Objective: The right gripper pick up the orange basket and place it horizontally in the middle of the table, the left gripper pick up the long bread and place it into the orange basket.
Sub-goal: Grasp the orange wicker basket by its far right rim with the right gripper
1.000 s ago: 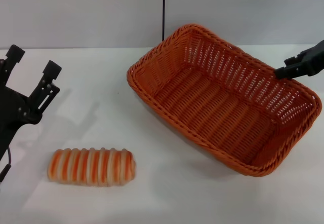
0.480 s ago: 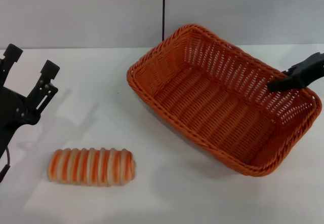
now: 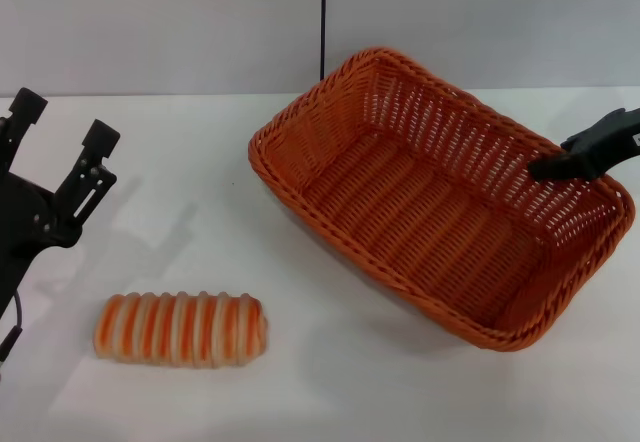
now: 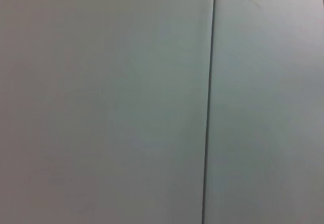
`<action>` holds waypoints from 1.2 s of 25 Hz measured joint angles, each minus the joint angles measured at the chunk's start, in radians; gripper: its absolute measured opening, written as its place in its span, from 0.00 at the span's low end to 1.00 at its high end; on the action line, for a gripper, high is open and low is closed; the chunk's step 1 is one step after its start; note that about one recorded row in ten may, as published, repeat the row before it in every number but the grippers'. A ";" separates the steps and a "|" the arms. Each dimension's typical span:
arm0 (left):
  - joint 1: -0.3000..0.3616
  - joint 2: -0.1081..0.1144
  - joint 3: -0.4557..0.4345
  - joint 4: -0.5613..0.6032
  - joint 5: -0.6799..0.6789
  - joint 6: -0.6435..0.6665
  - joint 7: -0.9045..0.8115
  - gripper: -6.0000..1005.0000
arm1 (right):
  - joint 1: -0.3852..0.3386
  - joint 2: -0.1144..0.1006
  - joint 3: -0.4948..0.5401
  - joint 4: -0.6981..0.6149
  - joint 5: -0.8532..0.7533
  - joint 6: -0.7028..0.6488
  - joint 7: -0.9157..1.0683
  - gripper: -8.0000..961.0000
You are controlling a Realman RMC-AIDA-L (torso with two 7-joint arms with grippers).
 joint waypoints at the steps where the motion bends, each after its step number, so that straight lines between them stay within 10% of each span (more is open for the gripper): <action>1: 0.000 0.000 0.000 0.000 0.000 0.000 0.000 0.76 | 0.000 0.000 0.000 0.000 0.001 0.001 -0.001 0.21; 14: 0.008 0.001 -0.001 0.005 -0.004 -0.004 0.005 0.75 | -0.136 -0.034 0.089 -0.190 0.460 0.223 -0.082 0.17; 30: -0.006 0.001 -0.001 0.023 -0.005 -0.039 0.001 0.75 | -0.171 -0.226 -0.042 -0.234 0.618 0.379 -0.178 0.17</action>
